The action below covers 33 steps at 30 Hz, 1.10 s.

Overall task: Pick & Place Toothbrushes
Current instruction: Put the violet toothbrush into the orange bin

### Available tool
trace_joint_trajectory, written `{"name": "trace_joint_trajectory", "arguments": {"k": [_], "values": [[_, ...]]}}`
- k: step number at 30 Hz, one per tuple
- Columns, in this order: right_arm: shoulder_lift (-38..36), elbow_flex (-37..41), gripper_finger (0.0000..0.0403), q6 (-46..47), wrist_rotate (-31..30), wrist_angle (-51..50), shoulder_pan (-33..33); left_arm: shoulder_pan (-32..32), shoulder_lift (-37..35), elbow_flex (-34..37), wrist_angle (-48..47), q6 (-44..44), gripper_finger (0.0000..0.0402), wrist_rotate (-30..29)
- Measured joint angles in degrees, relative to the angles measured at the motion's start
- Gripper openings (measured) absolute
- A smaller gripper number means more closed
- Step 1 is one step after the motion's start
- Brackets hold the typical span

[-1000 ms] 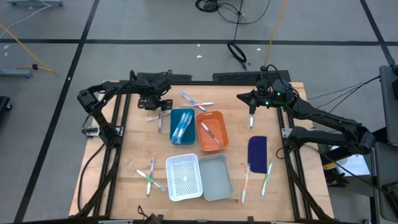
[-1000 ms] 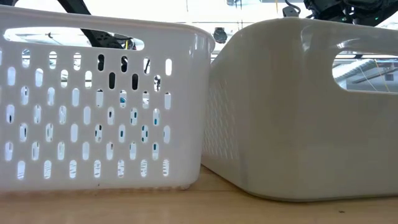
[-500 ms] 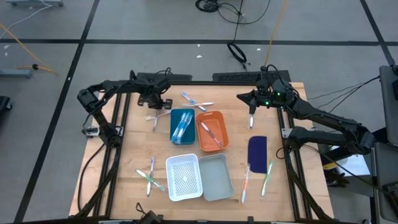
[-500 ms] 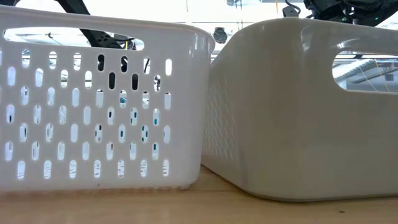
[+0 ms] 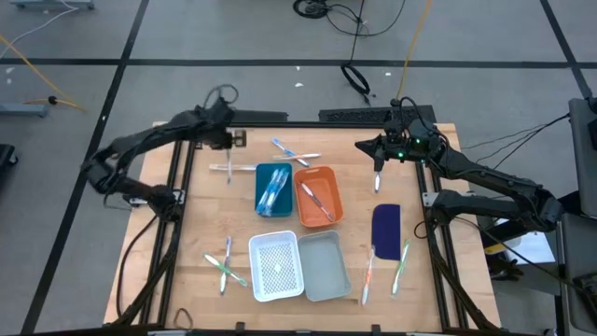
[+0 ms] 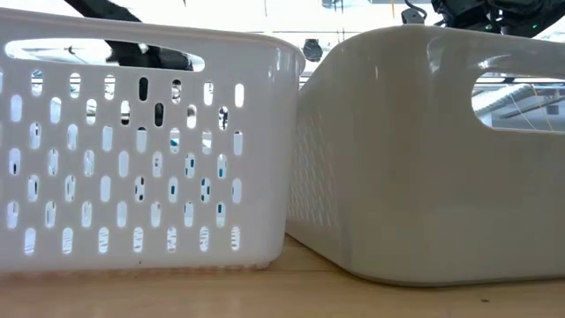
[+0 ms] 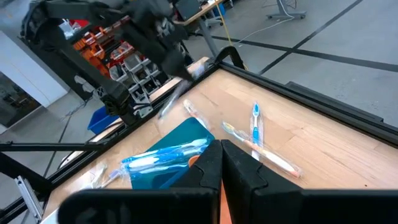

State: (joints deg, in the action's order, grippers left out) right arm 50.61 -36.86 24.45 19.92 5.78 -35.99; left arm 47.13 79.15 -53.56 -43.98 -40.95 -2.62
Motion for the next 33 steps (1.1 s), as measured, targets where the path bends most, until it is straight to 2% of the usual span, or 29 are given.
{"name": "trace_joint_trajectory", "arguments": {"k": [5, 9, 13, 19, 25, 29, 33], "values": [[0.00, 0.00, 0.0000, -0.29, 0.09, 0.01, 0.02, -0.01, -9.89, -0.02, 1.09, -5.10, 0.0004, 3.38], [0.00, 0.00, 0.0000, -1.48, 0.15, 0.00, 0.02, -1.77, -16.30, -0.09, 9.03, -9.69, 0.0003, 7.25], [0.00, 0.00, 0.0000, -2.98, 0.17, 0.00, 0.04, -6.22, -19.60, -0.16, 20.18, -14.82, 0.0004, 7.66], [0.00, 0.00, 0.0000, -4.59, 0.17, 0.00, 0.04, -14.90, -17.48, -0.22, 32.20, -19.90, 0.0004, 3.26], [0.00, 0.00, 0.0000, -8.70, -0.58, 0.00, -0.05, -19.32, -12.44, -0.20, 35.75, -22.81, 0.0003, 3.48], [0.00, 0.00, 0.0000, -12.64, -4.83, 0.00, -0.65, -23.26, -9.61, -0.18, 38.60, -25.13, 0.0002, 3.34], [-1.44, 0.02, 0.0000, -13.28, -0.36, -0.04, -3.82, -28.06, -6.95, -0.18, 42.53, -29.62, 0.0003, -0.20]]}}
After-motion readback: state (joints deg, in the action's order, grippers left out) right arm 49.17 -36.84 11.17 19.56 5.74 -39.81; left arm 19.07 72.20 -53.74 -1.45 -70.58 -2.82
